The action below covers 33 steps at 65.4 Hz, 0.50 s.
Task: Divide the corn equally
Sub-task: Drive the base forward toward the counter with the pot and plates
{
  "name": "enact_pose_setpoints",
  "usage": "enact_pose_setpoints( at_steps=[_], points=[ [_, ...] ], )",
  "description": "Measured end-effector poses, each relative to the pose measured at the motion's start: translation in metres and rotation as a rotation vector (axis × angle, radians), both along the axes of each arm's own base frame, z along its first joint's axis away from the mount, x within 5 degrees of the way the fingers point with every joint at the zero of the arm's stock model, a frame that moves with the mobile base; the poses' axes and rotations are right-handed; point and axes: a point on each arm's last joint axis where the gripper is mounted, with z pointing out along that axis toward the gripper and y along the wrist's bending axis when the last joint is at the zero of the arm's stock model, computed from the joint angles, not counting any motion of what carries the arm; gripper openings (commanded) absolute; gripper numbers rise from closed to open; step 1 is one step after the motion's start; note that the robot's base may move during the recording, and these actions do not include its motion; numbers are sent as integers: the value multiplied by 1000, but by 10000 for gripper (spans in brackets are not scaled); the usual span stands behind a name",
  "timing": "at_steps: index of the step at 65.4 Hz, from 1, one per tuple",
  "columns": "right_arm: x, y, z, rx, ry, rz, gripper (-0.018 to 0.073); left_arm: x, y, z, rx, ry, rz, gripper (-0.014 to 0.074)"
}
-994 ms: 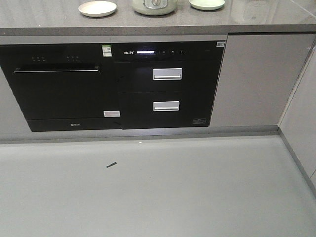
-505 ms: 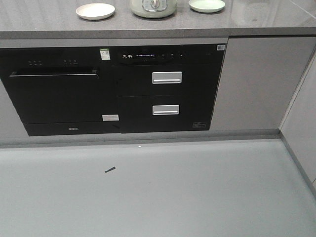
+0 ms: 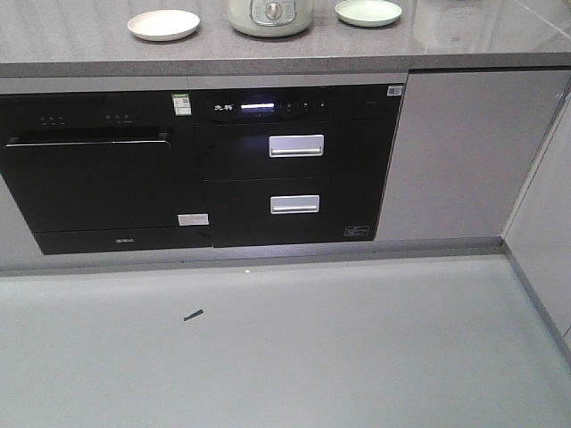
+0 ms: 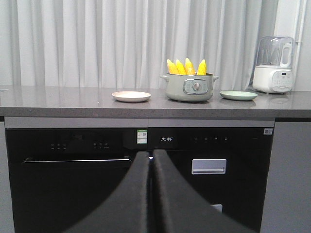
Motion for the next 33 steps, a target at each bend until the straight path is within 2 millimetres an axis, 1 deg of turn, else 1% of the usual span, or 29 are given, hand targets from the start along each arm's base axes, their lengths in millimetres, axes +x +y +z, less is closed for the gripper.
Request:
enact_pose_setpoints(
  at_steps=[33],
  points=[
    [0,0,0,0,0,0,-10,0,0,0,0,0,0,-6]
  ],
)
